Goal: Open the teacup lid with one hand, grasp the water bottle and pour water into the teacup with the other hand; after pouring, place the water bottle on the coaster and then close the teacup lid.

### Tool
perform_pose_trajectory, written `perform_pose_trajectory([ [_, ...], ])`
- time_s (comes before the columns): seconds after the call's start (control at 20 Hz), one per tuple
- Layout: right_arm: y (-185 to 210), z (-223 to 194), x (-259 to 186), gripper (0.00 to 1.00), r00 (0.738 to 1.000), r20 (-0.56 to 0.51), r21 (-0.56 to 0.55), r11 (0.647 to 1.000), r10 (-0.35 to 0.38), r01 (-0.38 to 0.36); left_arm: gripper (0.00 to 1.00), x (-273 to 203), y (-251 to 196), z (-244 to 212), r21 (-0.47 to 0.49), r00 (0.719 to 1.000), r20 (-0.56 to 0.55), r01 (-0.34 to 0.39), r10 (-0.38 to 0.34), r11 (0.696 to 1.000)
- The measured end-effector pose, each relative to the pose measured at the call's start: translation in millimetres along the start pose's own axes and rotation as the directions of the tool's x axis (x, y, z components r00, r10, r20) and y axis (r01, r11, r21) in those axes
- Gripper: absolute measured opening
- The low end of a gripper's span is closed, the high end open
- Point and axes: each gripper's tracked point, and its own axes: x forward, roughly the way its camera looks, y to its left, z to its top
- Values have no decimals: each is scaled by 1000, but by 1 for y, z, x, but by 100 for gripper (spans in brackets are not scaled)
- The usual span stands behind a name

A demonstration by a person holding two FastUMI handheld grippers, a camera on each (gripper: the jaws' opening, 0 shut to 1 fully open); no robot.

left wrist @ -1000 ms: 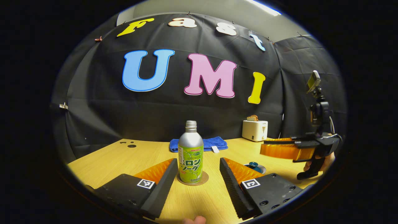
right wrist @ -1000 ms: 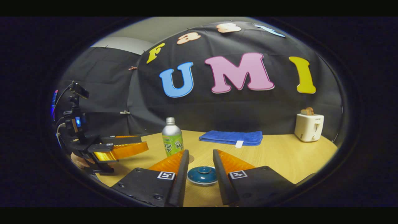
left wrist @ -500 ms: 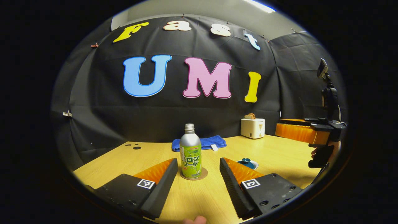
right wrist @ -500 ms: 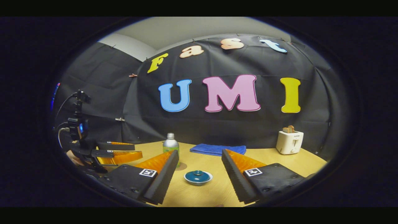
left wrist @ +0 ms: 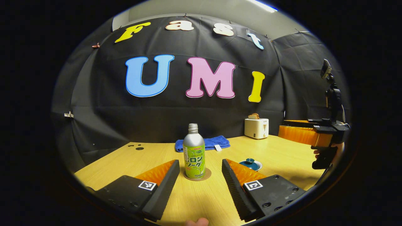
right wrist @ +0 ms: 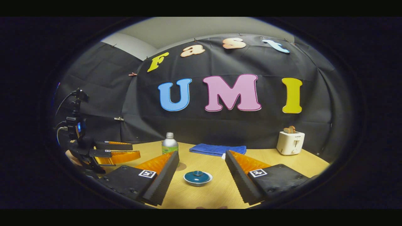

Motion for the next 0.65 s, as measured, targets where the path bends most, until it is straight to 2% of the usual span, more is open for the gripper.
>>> perform_pose_trajectory([
  [0.35, 4, 4, -1, 96, 1000, 15, -25, 1000, 6, -6, 87, 0, -5, 0, 7, 1000, 1, 10, -10, 1000],
  [0.65, 1, 5, -1, 96, 1000, 16, -32, 999, 1, 0, 86, 0, -8, -1, 7, 1000, -3, 17, -17, 1000],
])
